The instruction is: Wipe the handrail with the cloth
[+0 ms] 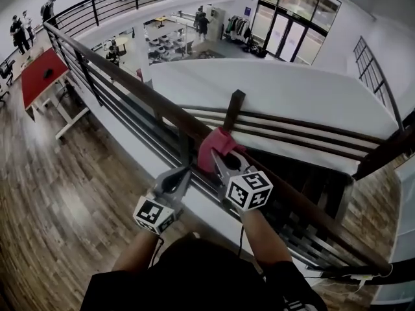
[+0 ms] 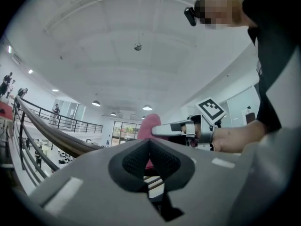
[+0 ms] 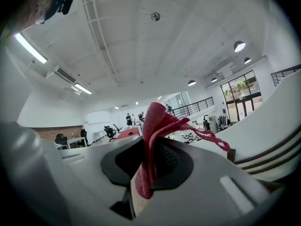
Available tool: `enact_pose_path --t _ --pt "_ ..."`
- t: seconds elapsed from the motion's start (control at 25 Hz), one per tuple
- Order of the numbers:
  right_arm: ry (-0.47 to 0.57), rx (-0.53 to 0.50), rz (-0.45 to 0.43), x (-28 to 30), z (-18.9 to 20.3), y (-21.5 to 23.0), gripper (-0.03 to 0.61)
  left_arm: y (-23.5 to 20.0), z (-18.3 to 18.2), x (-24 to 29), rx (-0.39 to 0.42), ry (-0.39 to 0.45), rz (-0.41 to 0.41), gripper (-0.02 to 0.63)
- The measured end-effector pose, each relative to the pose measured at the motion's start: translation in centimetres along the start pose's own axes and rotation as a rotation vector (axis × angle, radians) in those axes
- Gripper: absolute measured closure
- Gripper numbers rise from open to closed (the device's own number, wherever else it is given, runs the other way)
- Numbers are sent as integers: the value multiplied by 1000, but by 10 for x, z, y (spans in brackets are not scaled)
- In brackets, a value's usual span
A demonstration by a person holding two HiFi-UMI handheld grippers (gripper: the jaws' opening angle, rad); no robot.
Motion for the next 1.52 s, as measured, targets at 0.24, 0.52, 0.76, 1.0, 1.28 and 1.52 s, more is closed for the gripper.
enact_pose_path --t 0.24,0.52,0.76,1.0,1.28,1.52 --pt "-112 -45 31 58 -6 20 532 -18 0 4 -22 1 -14 614" --pt "-301 -18 113 105 16 53 532 -31 13 6 -40 -22 -21 614" --pt "-441 -124 132 115 18 64 532 -39 16 14 -72 -51 -44 614" --pt "-562 -194 149 126 26 70 532 -42 19 26 -50 -71 -18 614" --pt "-645 -227 141 122 30 76 531 -39 20 38 -49 -81 10 614" --pt "-650 -225 132 110 29 78 531 -36 26 50 -48 -80 35 614"
Point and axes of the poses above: the fingertips, and each gripper's own axes: x forward along the fingers, y to its right, z out of its underside, the point moved 2 cm from there along -x, backward along the fingers, and after that the axes turned 9 degrees about -z, right-handed, at the moved point
